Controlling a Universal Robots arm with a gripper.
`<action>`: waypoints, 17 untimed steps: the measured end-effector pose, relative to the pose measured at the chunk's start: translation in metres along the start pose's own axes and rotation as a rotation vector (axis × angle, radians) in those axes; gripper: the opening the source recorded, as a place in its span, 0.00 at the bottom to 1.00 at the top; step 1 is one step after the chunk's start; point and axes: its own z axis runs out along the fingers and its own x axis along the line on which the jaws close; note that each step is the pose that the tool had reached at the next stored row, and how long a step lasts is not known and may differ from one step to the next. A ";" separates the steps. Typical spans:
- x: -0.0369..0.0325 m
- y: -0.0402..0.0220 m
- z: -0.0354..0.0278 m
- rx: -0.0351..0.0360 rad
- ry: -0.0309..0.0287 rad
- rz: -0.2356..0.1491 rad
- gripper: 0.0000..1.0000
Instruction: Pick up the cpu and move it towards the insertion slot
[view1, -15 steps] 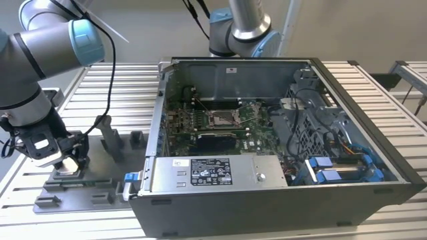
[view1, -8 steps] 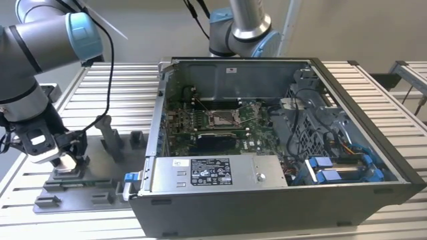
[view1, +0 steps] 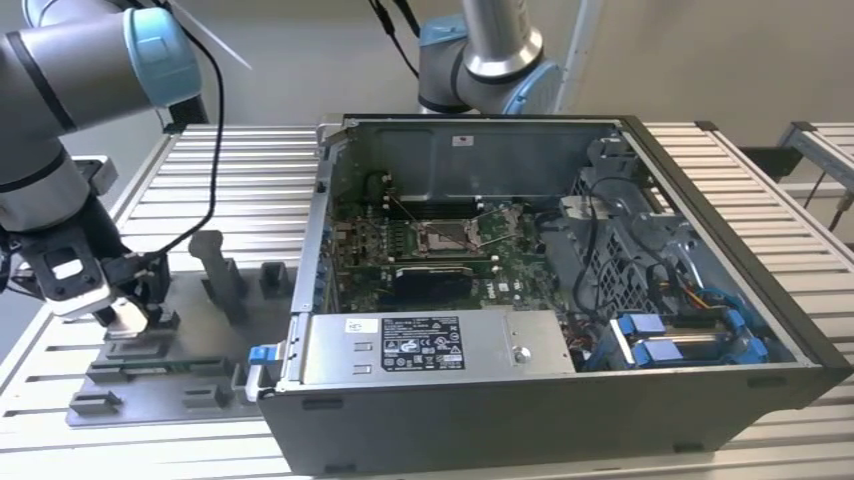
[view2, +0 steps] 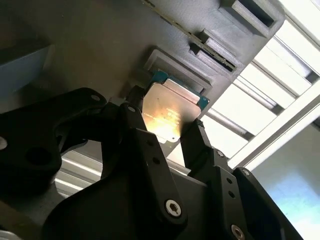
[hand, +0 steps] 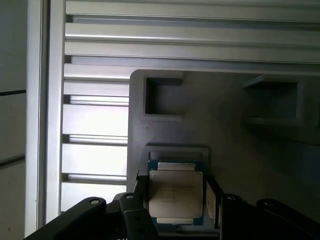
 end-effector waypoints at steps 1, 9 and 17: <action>0.0000 0.0001 -0.0019 0.0000 0.0000 0.000 0.00; 0.0000 0.0007 -0.0167 0.0000 0.0000 0.000 0.00; 0.0001 0.0012 -0.0322 0.0000 0.0000 0.000 0.00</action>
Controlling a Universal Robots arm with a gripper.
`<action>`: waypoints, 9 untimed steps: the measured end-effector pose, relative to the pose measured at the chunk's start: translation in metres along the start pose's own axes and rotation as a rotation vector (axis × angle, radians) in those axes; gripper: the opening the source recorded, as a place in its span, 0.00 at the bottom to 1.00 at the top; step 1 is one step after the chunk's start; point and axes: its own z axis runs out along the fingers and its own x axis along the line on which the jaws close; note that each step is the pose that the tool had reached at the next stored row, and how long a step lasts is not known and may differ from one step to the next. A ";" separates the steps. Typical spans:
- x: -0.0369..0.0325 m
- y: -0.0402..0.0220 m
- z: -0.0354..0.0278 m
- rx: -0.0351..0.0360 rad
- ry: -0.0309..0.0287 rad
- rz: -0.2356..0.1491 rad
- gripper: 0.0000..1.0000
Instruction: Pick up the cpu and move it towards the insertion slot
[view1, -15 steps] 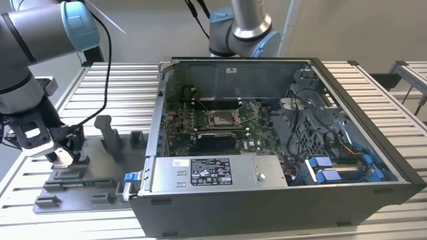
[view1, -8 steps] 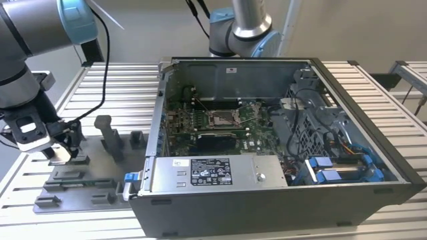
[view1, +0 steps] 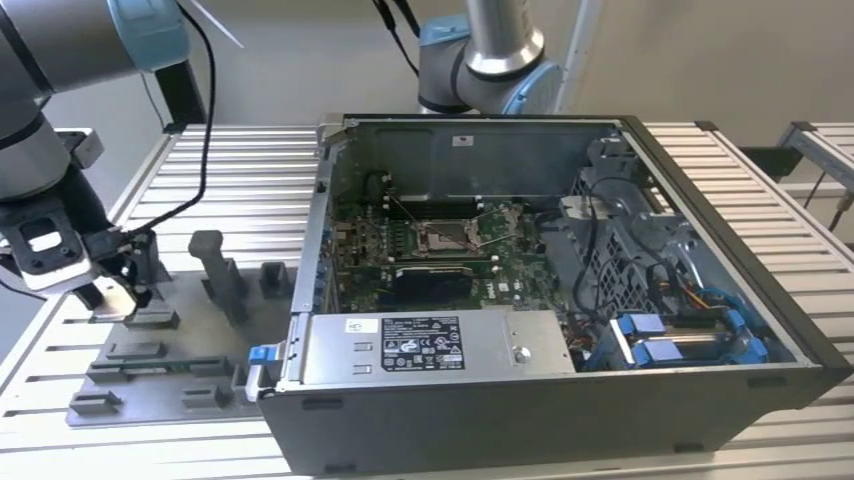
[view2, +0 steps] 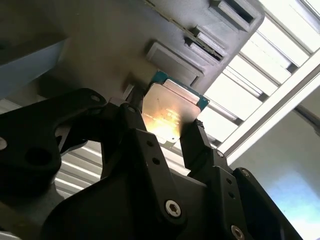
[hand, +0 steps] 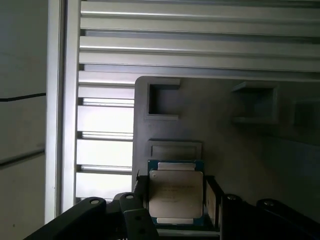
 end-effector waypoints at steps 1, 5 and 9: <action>0.0000 0.0001 -0.0020 0.0000 0.0001 0.000 0.00; 0.0000 0.0004 -0.0097 0.0000 0.0000 0.000 0.00; 0.0000 0.0006 -0.0157 0.0000 0.0000 0.000 0.00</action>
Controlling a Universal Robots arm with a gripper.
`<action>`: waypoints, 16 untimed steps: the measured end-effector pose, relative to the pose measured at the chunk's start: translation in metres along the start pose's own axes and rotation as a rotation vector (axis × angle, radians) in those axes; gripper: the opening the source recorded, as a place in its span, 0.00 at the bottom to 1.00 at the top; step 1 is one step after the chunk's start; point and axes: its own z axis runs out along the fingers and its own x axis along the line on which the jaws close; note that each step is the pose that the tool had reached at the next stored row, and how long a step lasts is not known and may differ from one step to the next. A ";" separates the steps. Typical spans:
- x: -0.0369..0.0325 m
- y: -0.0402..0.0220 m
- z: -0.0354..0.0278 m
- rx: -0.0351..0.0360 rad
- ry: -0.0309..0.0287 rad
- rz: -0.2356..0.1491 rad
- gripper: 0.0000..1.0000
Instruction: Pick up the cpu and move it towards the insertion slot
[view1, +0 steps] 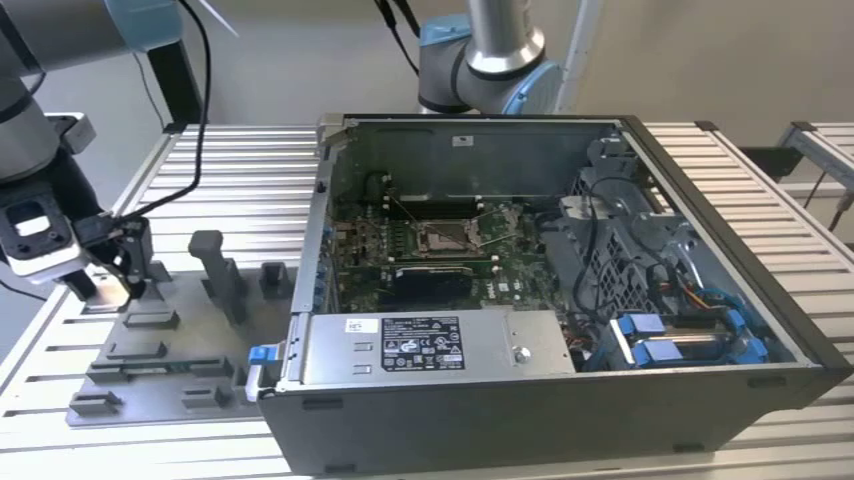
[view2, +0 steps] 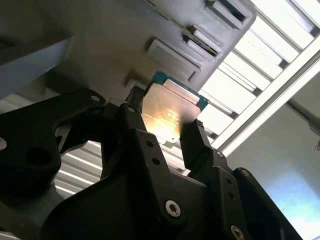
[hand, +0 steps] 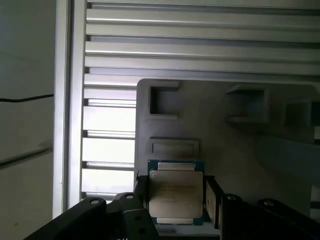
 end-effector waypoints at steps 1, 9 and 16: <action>0.0000 0.0000 -0.0011 0.0000 0.0000 0.000 0.00; 0.0001 0.0006 -0.0137 0.0009 0.0001 0.000 0.00; 0.0001 0.0017 -0.0442 0.0008 0.0000 0.000 0.00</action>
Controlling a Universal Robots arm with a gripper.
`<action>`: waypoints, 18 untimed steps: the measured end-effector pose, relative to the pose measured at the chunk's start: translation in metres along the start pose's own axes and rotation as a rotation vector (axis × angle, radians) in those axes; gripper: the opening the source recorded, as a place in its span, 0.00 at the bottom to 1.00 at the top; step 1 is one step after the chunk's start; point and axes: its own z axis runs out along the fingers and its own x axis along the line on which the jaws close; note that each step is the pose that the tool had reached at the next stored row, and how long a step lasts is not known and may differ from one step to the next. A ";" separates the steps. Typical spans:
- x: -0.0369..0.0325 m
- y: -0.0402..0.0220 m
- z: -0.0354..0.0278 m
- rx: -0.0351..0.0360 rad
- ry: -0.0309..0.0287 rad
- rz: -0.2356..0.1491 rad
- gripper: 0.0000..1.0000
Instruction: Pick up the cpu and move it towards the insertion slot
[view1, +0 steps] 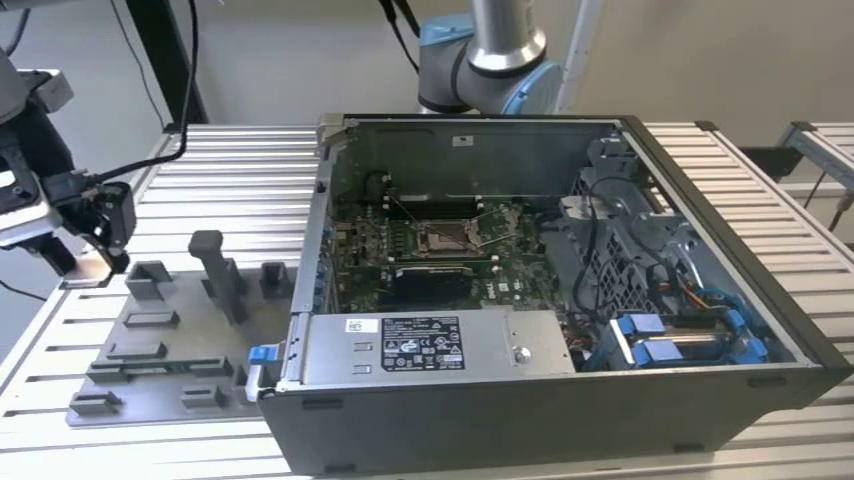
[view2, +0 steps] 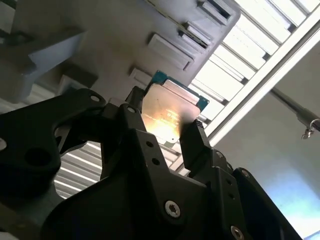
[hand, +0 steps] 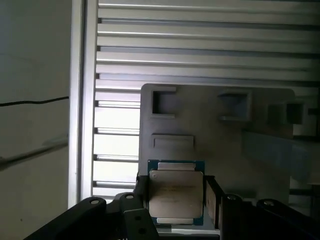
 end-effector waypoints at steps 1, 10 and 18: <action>0.0000 0.0002 -0.0045 -0.0001 -0.0001 0.000 0.00; 0.0000 0.0015 -0.0424 -0.0001 0.0007 0.000 0.00; 0.0000 0.0026 -0.0709 -0.0001 0.0007 0.000 0.00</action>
